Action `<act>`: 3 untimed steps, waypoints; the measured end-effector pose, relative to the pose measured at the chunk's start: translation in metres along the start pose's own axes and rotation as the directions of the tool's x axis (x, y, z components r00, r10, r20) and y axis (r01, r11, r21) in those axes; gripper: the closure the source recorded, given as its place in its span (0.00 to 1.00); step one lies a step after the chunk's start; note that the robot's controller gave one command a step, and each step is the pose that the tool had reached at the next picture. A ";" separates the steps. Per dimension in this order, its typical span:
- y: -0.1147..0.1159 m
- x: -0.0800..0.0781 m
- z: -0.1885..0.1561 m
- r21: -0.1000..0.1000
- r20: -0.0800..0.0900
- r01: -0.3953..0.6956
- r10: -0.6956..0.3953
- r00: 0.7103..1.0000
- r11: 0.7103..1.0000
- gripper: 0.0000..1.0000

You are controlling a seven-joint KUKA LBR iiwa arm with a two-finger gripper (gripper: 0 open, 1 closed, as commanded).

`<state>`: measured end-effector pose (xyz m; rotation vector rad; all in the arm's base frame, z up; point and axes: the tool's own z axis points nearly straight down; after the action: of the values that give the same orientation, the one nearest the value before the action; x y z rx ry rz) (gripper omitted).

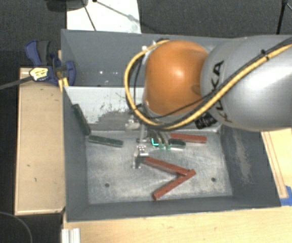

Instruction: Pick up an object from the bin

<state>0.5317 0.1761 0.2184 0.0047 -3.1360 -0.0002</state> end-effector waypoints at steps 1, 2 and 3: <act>-0.001 -0.002 -0.004 -0.001 0.008 -0.005 0.005 1.000 1.000 0.00; -0.026 -0.004 0.040 -0.003 0.015 0.019 -0.019 1.000 1.000 0.00; -0.048 0.003 0.108 0.000 0.011 0.105 -0.105 0.994 0.995 0.00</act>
Offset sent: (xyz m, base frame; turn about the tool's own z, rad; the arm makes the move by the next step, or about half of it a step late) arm 0.0024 -0.0534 -0.0892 -0.0343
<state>0.5278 0.1285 0.1100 0.1697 -3.1428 -0.0016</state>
